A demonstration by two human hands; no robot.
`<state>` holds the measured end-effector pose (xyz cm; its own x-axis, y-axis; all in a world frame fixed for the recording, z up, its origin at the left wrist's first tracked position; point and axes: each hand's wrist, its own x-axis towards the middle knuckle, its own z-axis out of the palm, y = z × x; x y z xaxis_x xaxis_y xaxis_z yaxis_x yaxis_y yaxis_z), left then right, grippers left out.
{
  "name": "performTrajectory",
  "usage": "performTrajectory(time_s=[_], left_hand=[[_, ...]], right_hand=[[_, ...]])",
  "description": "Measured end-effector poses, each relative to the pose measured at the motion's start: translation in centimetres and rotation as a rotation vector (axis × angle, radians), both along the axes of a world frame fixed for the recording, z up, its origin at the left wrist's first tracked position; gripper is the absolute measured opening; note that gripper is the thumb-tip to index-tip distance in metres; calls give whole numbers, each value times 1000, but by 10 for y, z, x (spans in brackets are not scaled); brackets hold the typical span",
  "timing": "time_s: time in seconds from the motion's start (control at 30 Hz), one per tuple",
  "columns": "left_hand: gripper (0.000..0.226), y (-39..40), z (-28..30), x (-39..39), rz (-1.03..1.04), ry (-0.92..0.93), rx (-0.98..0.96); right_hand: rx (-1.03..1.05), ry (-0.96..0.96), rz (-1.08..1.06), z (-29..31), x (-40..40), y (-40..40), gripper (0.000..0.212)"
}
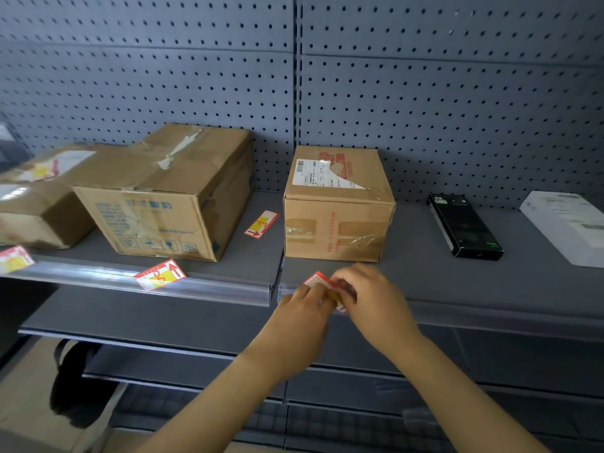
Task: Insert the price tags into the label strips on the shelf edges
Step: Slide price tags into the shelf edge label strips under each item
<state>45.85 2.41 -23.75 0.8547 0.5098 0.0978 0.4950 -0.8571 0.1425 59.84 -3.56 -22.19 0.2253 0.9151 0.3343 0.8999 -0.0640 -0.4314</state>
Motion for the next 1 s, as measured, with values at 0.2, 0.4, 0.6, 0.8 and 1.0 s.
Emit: performTrajectory(time_s=[0.2, 0.4, 0.6, 0.8, 1.0], left_hand=[[44, -2, 5, -4, -1, 22, 30], [39, -1, 16, -5, 6, 17, 70], [31, -7, 34, 11, -20, -54, 67], [25, -19, 43, 48, -126, -120, 88], [21, -26, 42, 84, -253, -113, 141]], right_hand=[[-29, -5, -2, 3, 2, -6, 12], [-30, -43, -37, 12, 9, -18, 23], [-31, -82, -59, 26, 18, -35, 25], [-76, -116, -125, 40, 38, -63, 25], [-126, -119, -205, 43, 58, -92, 22]])
